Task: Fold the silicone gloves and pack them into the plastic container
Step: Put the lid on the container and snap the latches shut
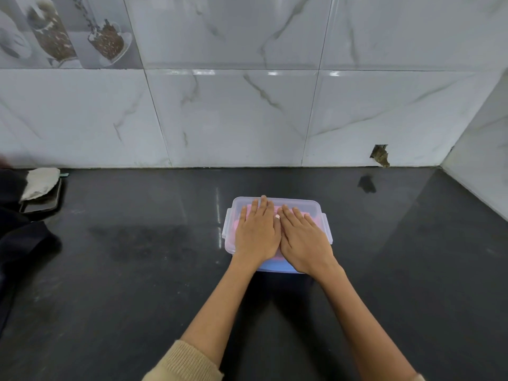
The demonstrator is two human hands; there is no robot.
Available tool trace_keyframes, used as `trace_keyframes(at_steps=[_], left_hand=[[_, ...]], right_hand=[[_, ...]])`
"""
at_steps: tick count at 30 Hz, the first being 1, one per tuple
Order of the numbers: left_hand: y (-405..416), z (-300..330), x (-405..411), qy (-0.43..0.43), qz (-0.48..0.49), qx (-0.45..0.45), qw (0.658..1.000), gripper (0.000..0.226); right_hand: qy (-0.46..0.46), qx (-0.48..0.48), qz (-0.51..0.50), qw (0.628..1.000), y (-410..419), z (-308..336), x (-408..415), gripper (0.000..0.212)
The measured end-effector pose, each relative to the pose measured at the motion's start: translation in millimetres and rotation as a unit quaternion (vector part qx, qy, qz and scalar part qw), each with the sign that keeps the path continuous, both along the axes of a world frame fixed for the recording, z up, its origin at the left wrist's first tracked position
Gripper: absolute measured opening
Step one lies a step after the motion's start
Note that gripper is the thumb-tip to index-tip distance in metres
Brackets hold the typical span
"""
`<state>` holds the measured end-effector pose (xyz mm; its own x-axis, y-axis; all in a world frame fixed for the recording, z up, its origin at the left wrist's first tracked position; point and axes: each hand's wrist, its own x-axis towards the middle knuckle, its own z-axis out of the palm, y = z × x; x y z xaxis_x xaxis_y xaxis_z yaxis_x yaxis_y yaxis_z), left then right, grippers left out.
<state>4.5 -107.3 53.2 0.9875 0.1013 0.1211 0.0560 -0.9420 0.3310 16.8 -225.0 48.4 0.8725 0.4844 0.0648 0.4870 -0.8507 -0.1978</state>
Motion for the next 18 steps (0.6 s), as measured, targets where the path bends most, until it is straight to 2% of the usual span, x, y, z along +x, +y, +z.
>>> trace_keyframes(at_steps=[9,13,15,18], left_hand=[[1.9,-1.8,-0.3,0.057,-0.006,-0.001,0.998,0.054],[-0.2,-4.7,-2.5,0.050,0.007,0.011,0.999,0.055],[-0.6,-6.1,-2.3,0.047,0.009,0.007,0.999,0.055],[-0.6,-6.8,-1.3,0.044,0.009,0.007,0.999,0.056]], right_hand=[[-0.047,0.051,-0.016,0.997,-1.0,-1.5,-5.1,0.047],[-0.107,0.061,-0.117,0.986,-7.6,-7.8,-7.8,0.050],[-0.085,0.166,-0.204,0.961,-17.1,-15.7,-12.3,0.051],[0.041,0.382,-0.276,0.881,-28.4,-25.0,-21.8,0.056]])
